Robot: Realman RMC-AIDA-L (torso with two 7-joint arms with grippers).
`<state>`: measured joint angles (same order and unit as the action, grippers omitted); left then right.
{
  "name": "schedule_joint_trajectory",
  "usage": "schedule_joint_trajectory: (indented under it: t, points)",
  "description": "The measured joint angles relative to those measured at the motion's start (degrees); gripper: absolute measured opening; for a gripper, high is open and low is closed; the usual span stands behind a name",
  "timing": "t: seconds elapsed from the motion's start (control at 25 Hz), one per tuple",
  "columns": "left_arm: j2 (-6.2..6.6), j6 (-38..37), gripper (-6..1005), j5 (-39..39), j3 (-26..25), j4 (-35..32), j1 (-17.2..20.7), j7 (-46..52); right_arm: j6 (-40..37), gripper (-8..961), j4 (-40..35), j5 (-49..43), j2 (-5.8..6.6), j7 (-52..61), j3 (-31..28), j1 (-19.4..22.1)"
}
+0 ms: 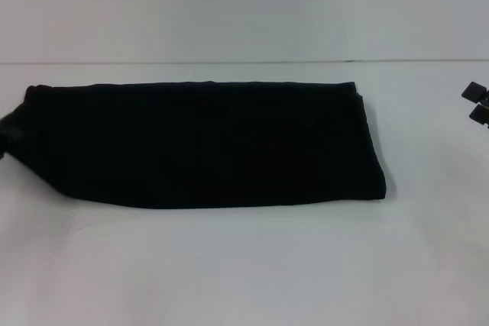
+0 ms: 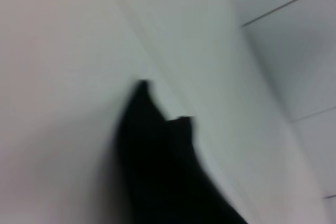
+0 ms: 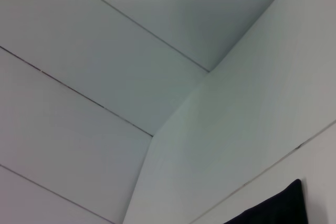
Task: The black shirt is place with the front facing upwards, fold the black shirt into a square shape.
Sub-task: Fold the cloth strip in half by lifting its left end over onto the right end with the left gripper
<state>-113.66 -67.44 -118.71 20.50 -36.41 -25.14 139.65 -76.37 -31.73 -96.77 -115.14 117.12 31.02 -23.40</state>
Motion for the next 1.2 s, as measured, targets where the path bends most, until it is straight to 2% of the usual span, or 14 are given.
schedule_joint_trajectory:
  t: [0.16, 0.28, 0.4, 0.52, 0.6, 0.76, 0.92, 1.16, 1.2]
  points:
    - [-0.73, -5.3, 56, 5.7, 0.1, -2.4, -0.7, 0.0, -0.2, 692, 0.1, 0.0, 0.02, 0.0, 0.0, 0.0]
    - [-1.73, -9.7, 58, 8.7, 0.7, -4.5, -2.9, -0.1, -0.2, 691, 0.6, 0.0, 0.05, -0.1, 0.0, 0.0]
    - [-4.53, -12.0, 60, 9.5, 1.4, -8.3, -5.7, -0.1, -0.2, 689, 0.7, -0.1, 0.09, -0.2, 0.0, 0.0]
    - [-9.3, -12.9, 59, 10.3, 5.1, -15.1, -8.4, -0.1, -0.2, 688, 0.7, -0.1, 0.0, -0.3, 0.0, 0.0]
    - [-10.63, -12.4, 58, 11.5, 10.1, -16.7, -9.9, -0.1, -0.2, 687, 0.7, -0.2, -0.11, -0.3, 0.0, 0.0]
    - [-10.57, -6.8, 59, 15.1, 23.6, -13.8, -13.7, -0.4, -0.2, 685, 1.1, -0.2, -0.13, -0.4, 0.0, -0.1]
    - [-10.67, -0.5, 66, 16.6, 33.0, -10.6, -17.8, -1.8, 0.0, 683, 1.5, -0.4, -0.03, -0.4, 0.0, -0.3]
    - [-10.98, 13.3, 82, 19.0, 48.8, -2.2, -24.6, -4.3, 0.1, 679, 1.5, -0.4, -0.24, -0.5, 0.3, -0.8]
    - [-10.97, 17.2, 85, 19.8, 52.8, 0.4, -26.6, -4.8, 0.1, 679, 1.5, -0.5, -0.33, -0.5, 0.4, -0.8]
